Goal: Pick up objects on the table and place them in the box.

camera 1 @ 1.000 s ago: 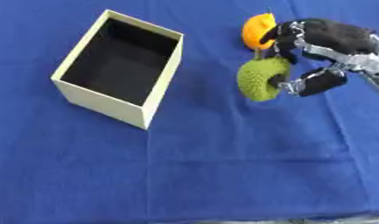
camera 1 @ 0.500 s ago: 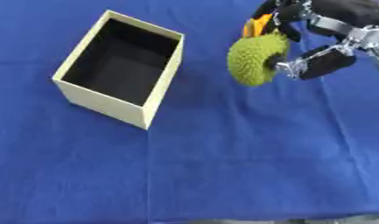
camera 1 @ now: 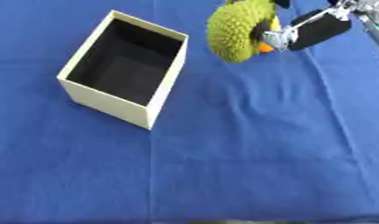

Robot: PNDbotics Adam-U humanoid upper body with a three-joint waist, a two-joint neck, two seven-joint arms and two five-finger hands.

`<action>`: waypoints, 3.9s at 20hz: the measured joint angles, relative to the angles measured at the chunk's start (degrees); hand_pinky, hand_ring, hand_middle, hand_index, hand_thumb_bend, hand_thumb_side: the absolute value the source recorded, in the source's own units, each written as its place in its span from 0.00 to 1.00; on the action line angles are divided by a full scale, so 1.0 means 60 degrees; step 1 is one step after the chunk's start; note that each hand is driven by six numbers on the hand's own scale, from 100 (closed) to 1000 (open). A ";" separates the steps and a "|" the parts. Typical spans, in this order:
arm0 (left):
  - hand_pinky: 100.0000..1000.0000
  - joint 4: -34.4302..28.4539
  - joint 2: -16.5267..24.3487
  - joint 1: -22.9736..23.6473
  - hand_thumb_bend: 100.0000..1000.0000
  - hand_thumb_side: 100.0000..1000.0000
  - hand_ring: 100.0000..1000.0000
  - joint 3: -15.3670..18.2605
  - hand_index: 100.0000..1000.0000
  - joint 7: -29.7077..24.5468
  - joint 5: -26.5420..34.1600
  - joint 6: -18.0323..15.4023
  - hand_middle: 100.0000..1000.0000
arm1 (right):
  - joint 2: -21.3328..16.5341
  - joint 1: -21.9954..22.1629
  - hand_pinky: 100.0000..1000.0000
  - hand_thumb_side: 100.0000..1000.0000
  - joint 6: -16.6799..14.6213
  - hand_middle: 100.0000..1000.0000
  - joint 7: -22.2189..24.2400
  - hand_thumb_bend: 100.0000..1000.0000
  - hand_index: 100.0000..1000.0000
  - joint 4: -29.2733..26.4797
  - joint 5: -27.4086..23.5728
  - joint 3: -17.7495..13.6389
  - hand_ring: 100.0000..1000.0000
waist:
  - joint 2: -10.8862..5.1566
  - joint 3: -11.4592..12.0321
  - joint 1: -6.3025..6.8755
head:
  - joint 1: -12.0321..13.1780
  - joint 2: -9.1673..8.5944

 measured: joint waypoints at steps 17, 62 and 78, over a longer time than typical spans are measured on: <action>0.75 -0.0003 -0.0400 -0.0712 0.00 0.54 0.72 -0.0169 0.78 -0.0110 0.0327 -0.0192 0.61 | 0.1640 -0.2178 0.80 0.11 -0.0391 0.10 0.0696 0.00 0.57 0.2685 -0.0826 0.0309 0.79 | 0.0161 0.1251 -0.0560 | -0.0719 -0.0189; 0.75 -0.0003 -0.0521 -0.0603 0.00 0.53 0.72 -0.0265 0.78 -0.0381 0.0320 -0.0094 0.60 | 0.3048 -0.2107 1.00 0.09 -0.1851 0.74 0.1622 0.00 0.94 0.3140 0.1773 0.0700 1.00 | 0.0208 0.1014 -0.0466 | -0.0712 -0.0356; 0.74 -0.0004 -0.0341 -0.0241 0.00 0.52 0.72 -0.0203 0.78 -0.0287 0.0106 -0.0020 0.61 | 0.0073 0.0484 1.00 0.10 -0.0977 0.82 0.1437 0.00 0.97 0.1700 0.0403 -0.0836 1.00 | 0.0017 0.0204 -0.0110 | 0.0071 -0.0192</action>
